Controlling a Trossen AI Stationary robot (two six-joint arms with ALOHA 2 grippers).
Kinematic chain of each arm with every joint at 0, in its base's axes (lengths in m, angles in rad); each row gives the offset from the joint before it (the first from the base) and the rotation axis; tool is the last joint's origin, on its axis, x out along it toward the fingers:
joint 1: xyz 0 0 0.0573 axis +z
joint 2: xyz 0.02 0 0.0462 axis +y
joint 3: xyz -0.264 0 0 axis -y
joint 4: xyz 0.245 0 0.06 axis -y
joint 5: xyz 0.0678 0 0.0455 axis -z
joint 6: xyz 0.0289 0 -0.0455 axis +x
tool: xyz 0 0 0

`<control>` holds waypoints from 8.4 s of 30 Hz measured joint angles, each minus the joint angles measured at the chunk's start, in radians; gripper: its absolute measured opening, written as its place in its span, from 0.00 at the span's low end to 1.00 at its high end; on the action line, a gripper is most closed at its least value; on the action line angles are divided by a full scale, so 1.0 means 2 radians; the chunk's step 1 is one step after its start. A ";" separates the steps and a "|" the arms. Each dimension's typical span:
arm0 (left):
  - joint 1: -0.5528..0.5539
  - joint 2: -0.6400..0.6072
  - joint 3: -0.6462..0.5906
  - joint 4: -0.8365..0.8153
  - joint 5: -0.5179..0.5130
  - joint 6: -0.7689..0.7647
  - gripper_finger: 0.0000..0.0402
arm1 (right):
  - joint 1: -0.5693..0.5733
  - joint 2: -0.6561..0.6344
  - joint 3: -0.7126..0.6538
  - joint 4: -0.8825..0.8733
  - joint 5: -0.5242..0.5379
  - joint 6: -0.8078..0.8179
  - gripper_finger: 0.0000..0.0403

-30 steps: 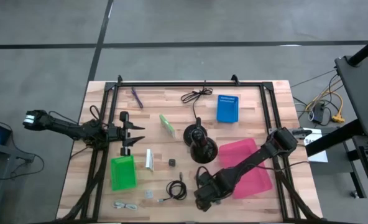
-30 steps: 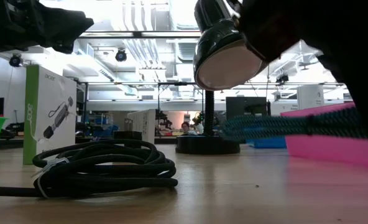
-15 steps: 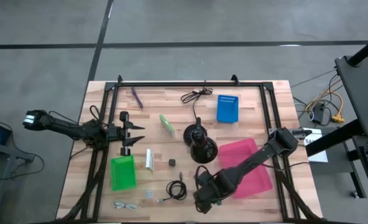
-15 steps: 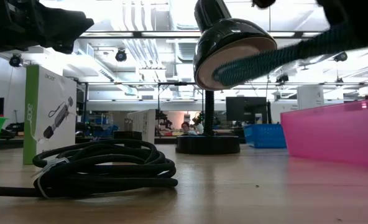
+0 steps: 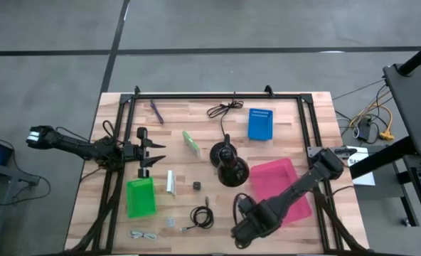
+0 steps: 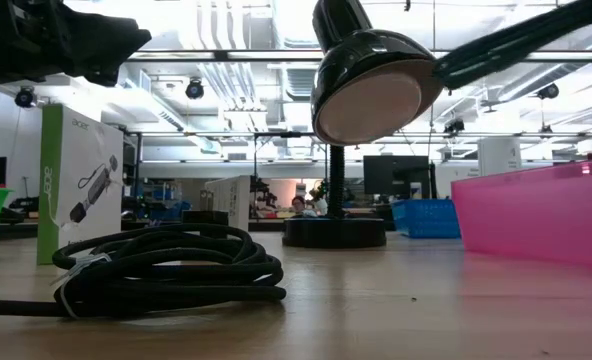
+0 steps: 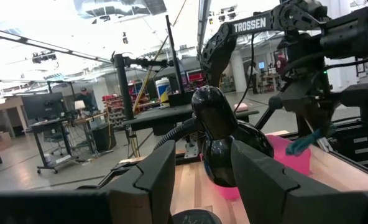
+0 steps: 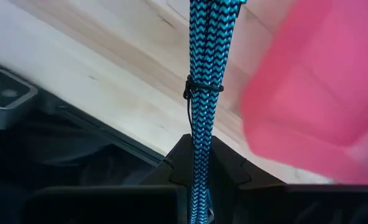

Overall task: Pick and place items into bin
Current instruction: Put the blue charger cable into the red bin, then put the black charger cable into the red bin

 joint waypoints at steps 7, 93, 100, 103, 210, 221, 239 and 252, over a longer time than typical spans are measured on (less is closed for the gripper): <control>0.000 0.000 0.000 0.000 0.000 0.000 0.35 | 0.015 0.000 -0.003 -0.028 -0.002 0.025 0.04; 0.000 0.000 0.000 0.000 -0.001 0.000 0.35 | -0.088 -0.035 -0.240 -0.011 -0.002 -0.033 0.04; 0.000 0.000 0.000 0.000 0.000 0.000 0.35 | -0.088 -0.035 -0.240 0.007 -0.002 -0.033 0.04; 0.000 -0.001 0.000 0.000 0.000 0.000 0.35 | -0.088 -0.035 -0.240 0.007 -0.003 -0.033 0.04; 0.000 0.000 0.000 0.000 0.000 0.000 0.35 | 0.028 -0.048 -0.171 0.530 0.335 -0.686 0.53; 0.000 0.000 0.000 0.001 0.002 0.000 0.35 | 0.018 -0.013 -0.171 0.562 0.333 -0.724 0.52; 0.000 0.000 0.000 0.001 0.000 0.000 0.35 | -0.025 0.026 -0.171 0.564 0.215 -0.698 0.52; 0.000 0.000 0.000 0.001 0.000 0.000 0.35 | -0.057 0.026 -0.178 0.563 0.151 -0.709 0.52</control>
